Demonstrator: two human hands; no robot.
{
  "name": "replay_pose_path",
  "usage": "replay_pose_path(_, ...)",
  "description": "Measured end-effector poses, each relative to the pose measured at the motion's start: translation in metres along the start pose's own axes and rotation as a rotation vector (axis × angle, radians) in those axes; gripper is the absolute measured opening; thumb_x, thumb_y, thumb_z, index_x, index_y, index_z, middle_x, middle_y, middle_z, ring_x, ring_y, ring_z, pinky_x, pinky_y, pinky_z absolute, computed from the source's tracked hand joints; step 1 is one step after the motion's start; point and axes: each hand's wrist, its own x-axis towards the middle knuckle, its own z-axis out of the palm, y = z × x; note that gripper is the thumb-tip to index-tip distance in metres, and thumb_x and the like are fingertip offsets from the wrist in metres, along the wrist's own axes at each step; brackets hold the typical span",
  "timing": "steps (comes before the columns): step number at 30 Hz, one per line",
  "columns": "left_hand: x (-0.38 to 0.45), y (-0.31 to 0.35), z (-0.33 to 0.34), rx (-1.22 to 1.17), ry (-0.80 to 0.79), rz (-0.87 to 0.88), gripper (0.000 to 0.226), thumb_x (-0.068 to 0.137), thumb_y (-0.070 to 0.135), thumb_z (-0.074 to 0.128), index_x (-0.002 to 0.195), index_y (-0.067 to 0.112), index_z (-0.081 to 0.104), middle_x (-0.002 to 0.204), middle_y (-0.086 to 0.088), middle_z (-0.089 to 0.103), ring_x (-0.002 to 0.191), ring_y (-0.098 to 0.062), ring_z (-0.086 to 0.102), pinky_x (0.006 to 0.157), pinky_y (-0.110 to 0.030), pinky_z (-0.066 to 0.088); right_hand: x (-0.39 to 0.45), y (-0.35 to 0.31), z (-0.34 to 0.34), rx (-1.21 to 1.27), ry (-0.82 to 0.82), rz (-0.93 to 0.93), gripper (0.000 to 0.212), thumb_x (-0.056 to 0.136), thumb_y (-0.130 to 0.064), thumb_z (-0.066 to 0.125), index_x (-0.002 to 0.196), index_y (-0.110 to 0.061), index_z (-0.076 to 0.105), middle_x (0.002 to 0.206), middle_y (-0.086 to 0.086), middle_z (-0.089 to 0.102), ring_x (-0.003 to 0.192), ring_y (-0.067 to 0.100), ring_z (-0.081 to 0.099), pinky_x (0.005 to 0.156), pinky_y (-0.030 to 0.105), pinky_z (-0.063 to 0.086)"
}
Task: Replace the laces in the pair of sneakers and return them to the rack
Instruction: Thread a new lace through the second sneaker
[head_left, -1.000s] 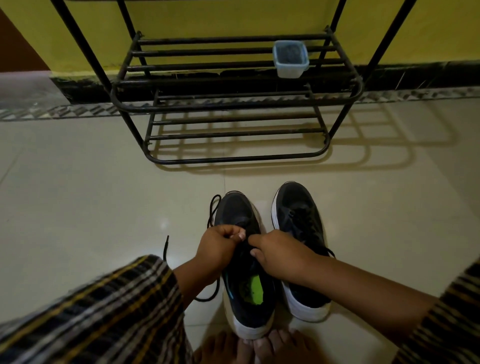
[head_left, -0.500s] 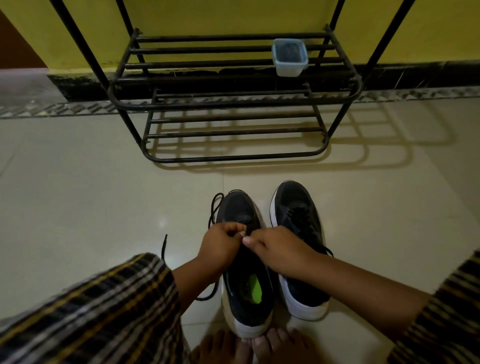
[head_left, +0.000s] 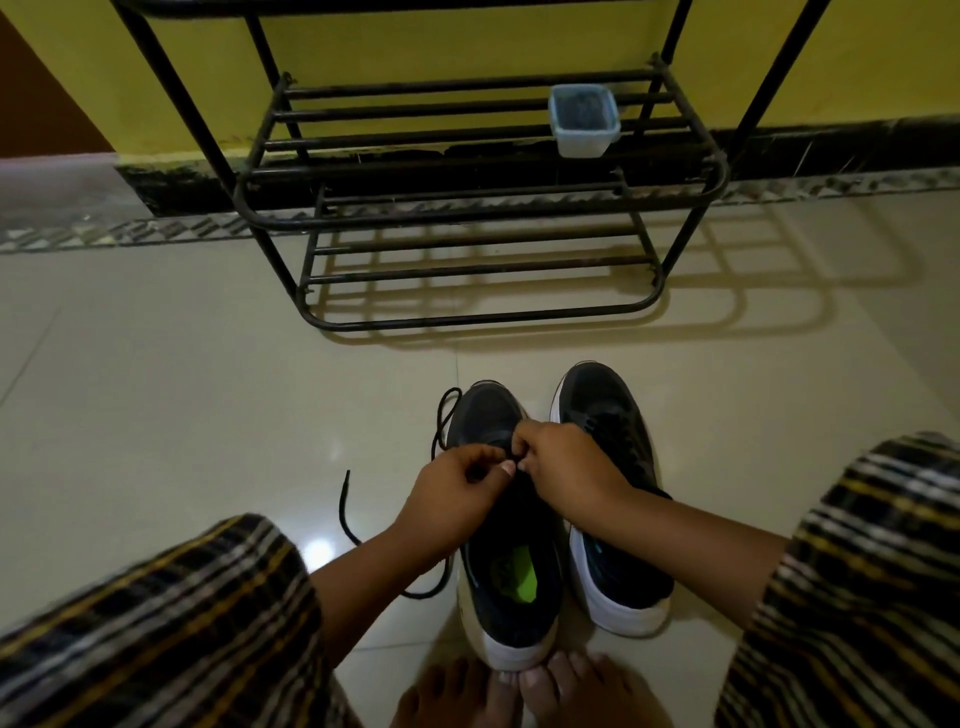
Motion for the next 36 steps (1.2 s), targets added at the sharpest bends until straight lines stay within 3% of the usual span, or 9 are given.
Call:
replay_pose_path(4,-0.014,0.0,-0.001,0.311,0.073,0.141,0.032,0.085,0.038,0.064,0.115,0.027,0.061,0.098,0.017,0.053,0.085,0.003,0.052,0.071,-0.002,0.038,0.003,-0.001,-0.003,-0.024,-0.009,0.009,0.009,0.09,-0.013,0.055,0.081,-0.016,0.055,0.085,0.007,0.06,0.079,0.024,0.058,0.07,0.036,0.05)
replay_pose_path(9,-0.023,-0.01,-0.005,0.297,0.144,0.057,0.045,0.076,0.038,0.074,0.115,0.024,0.057,0.109,0.007,0.049,0.085,-0.004,0.055,0.067,-0.006,0.04,0.003,-0.012,-0.009,-0.119,0.003,-0.005,0.011,0.09,-0.007,0.045,0.083,-0.016,0.044,0.1,0.01,0.054,0.088,0.03,0.056,0.072,0.037,0.047)
replay_pose_path(16,-0.03,-0.02,-0.009,0.3,0.126,-0.021,0.037,0.076,0.039,0.075,0.105,0.023,0.058,0.095,0.006,0.059,0.083,-0.009,0.059,0.07,-0.022,0.049,-0.002,-0.037,-0.051,0.191,0.357,-0.087,0.014,0.096,-0.012,0.038,0.083,-0.011,0.045,0.082,0.002,0.048,0.07,0.015,0.046,0.06,0.026,0.035)
replay_pose_path(19,-0.031,-0.023,-0.009,0.312,0.113,-0.015,0.041,0.076,0.04,0.074,0.108,0.022,0.058,0.099,0.006,0.058,0.085,-0.009,0.059,0.073,-0.024,0.049,-0.006,-0.065,-0.077,0.507,0.46,-0.18,0.015,0.097,-0.011,0.037,0.085,-0.011,0.047,0.078,0.004,0.053,0.071,0.012,0.057,0.06,0.024,0.043)
replay_pose_path(22,-0.03,-0.025,-0.008,0.32,0.111,0.007,0.043,0.076,0.04,0.074,0.111,0.021,0.056,0.106,0.005,0.054,0.088,-0.01,0.056,0.073,-0.019,0.047,-0.006,-0.075,-0.088,0.992,0.423,-0.14,0.019,0.1,-0.013,0.034,0.083,-0.016,0.043,0.077,0.007,0.052,0.063,0.02,0.063,0.053,0.032,0.05)
replay_pose_path(25,-0.034,-0.025,-0.006,0.366,0.108,0.045,0.043,0.081,0.041,0.068,0.117,0.022,0.051,0.116,0.006,0.045,0.092,-0.01,0.053,0.074,-0.016,0.044,-0.004,-0.06,-0.075,0.566,0.383,0.001,0.014,0.099,-0.019,0.038,0.087,-0.014,0.044,0.077,0.007,0.054,0.058,0.019,0.052,0.05,0.03,0.041)
replay_pose_path(30,-0.039,-0.029,-0.002,0.41,0.106,0.111,0.048,0.085,0.041,0.063,0.126,0.025,0.044,0.125,0.006,0.042,0.097,-0.01,0.052,0.077,-0.02,0.045,-0.004,-0.03,-0.044,-0.105,-0.137,0.275,0.011,0.092,-0.019,0.045,0.095,-0.009,0.046,0.092,0.008,0.056,0.086,0.028,0.058,0.071,0.035,0.048)
replay_pose_path(33,-0.039,-0.032,0.0,0.401,0.095,0.113,0.055,0.086,0.041,0.061,0.133,0.025,0.038,0.131,0.006,0.041,0.104,-0.011,0.052,0.083,-0.021,0.047,-0.002,-0.025,-0.039,-0.024,-0.295,0.27,0.011,0.088,-0.012,0.045,0.08,-0.008,0.053,0.083,0.005,0.067,0.072,0.014,0.057,0.067,0.028,0.046)
replay_pose_path(36,-0.039,-0.035,0.001,0.394,0.084,0.11,0.057,0.086,0.04,0.06,0.136,0.025,0.036,0.135,0.005,0.038,0.11,-0.015,0.052,0.09,-0.031,0.05,-0.003,-0.033,-0.049,0.291,-0.16,0.231,0.011,0.089,-0.008,0.042,0.083,-0.01,0.051,0.076,0.006,0.073,0.043,-0.003,0.049,0.052,0.022,0.033)
